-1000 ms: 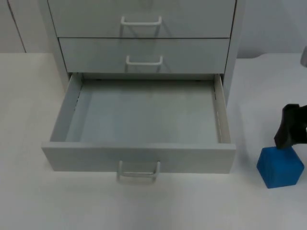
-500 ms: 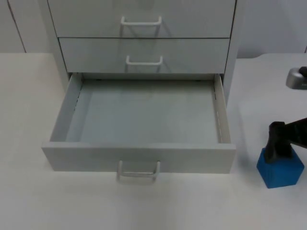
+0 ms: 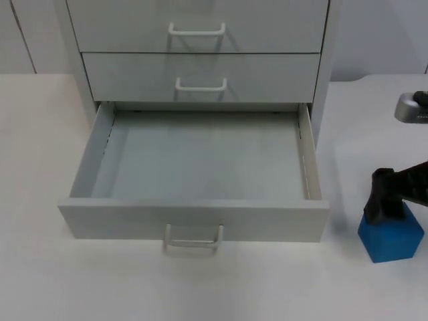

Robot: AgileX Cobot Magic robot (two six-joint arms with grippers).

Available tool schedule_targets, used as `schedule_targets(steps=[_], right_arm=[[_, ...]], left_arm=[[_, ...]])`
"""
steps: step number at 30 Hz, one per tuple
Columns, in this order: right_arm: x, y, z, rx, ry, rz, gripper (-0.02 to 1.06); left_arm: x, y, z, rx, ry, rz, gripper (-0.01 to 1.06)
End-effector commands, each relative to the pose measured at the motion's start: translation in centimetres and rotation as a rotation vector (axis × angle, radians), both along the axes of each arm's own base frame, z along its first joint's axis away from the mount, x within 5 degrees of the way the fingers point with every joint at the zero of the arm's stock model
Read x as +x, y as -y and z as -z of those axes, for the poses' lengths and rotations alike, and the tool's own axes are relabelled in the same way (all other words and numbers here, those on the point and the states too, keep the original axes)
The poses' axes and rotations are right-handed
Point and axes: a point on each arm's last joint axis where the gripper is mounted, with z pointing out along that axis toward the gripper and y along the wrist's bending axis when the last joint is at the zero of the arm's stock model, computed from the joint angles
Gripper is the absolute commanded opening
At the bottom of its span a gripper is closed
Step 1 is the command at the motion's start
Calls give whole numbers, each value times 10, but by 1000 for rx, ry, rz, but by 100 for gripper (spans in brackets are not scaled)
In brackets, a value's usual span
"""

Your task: Open the drawer with the left hand, place the block into the drawer with the right hand, then close the drawer with the left hand.

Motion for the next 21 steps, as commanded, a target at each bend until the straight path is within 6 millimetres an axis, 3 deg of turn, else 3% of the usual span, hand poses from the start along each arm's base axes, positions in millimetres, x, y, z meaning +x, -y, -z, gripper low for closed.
schedule_targets(steps=[1, 7, 14, 21], right_arm=[[-1, 0, 2, -13, 0, -25, 105], [-6, -11, 4, -34, -4, -105, 105], [-6, -13, 21, -34, -46, -83, 105], [-4, -14, 21, -21, -28, -77, 100]], left_arm=[[0, 1, -1, 3, 6, 5, 105], [0, 1, -1, 3, 6, 5, 105], [0, 1, -1, 3, 6, 5, 105], [0, 1, -1, 3, 6, 5, 105]])
